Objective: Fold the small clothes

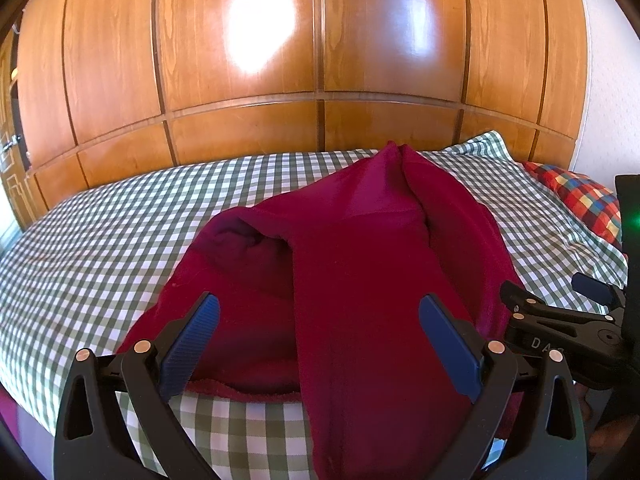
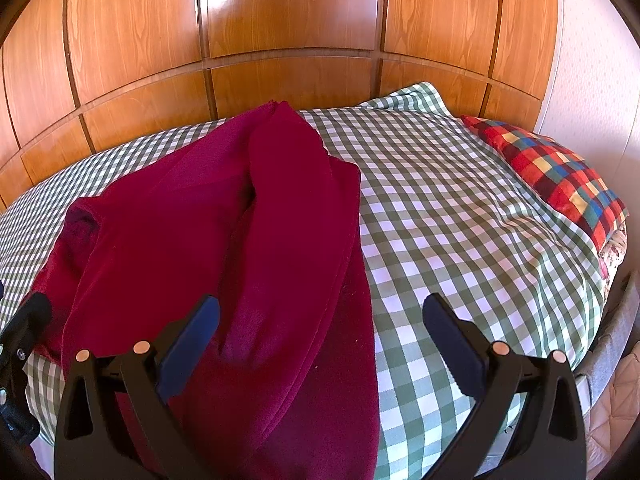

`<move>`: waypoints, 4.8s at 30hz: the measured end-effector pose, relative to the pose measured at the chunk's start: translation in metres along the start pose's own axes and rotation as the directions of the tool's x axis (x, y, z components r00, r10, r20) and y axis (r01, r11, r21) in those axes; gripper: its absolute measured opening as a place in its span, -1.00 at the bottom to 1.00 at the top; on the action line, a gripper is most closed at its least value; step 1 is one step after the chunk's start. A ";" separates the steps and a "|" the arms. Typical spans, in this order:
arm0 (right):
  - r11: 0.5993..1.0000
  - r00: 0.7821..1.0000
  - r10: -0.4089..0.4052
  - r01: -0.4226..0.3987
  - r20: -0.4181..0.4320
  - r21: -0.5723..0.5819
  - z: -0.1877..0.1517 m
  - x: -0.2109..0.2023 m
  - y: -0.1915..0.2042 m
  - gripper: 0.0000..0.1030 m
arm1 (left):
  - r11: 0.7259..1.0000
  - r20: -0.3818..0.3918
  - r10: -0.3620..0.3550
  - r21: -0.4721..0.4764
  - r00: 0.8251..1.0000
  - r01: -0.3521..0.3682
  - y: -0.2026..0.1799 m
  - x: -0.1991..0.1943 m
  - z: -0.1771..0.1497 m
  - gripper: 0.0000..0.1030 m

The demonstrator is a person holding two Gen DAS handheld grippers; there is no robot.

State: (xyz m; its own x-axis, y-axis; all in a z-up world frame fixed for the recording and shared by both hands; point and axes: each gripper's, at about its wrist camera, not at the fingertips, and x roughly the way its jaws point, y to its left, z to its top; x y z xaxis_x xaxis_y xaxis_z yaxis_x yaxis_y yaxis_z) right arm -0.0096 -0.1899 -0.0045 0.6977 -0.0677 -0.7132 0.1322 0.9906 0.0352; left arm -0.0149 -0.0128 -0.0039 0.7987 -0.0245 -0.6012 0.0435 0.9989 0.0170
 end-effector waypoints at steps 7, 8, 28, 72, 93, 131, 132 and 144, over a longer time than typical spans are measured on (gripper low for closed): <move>1.000 1.000 0.002 -0.002 -0.003 -0.005 -0.001 0.000 0.001 0.96 | 1.000 -0.003 -0.001 0.004 1.000 0.001 0.000 0.000 -0.001 0.92; 1.000 1.000 0.001 -0.001 -0.002 -0.006 -0.002 0.001 0.001 0.96 | 1.000 -0.002 -0.002 0.005 1.000 0.002 0.000 0.000 -0.001 0.92; 1.000 1.000 0.002 -0.002 -0.003 -0.014 -0.004 0.000 0.004 0.96 | 1.000 -0.001 -0.009 0.017 1.000 0.009 -0.002 -0.004 -0.003 0.92; 0.961 0.974 0.220 -0.226 -0.059 -0.156 0.023 0.007 -0.026 -0.83 | 0.905 -0.128 -0.410 0.068 0.903 0.420 0.033 -0.020 -0.011 -0.96; 0.955 0.956 -0.293 0.293 0.009 -0.053 0.179 0.132 -0.180 -0.84 | 0.867 -0.103 0.355 -0.336 0.929 -0.369 0.286 0.108 0.186 -1.00; 0.841 0.830 0.535 -0.541 -0.161 0.007 0.025 -0.031 -0.110 -0.84 | 0.893 -0.128 -0.316 -0.374 0.940 0.249 0.194 -0.012 0.000 -0.87; 0.845 0.835 0.530 -0.535 -0.145 0.005 0.029 -0.037 -0.119 -0.84 | 0.890 -0.120 -0.330 -0.370 0.937 0.266 0.191 -0.024 -0.003 -0.87; 0.930 0.858 0.335 -0.366 -0.389 -0.007 -0.046 0.023 -0.154 -0.54 | 0.911 -0.383 -0.326 -0.373 0.864 0.179 0.147 -0.013 -0.095 -0.87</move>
State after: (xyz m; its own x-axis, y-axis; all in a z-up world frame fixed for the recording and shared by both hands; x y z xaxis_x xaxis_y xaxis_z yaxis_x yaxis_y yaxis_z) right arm -0.0460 -0.3387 -0.0582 0.3686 0.3200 -0.8728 -0.1372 0.9473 0.2894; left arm -0.0760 0.1377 -0.0697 0.4462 -0.3320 -0.8310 -0.0411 0.9200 -0.3897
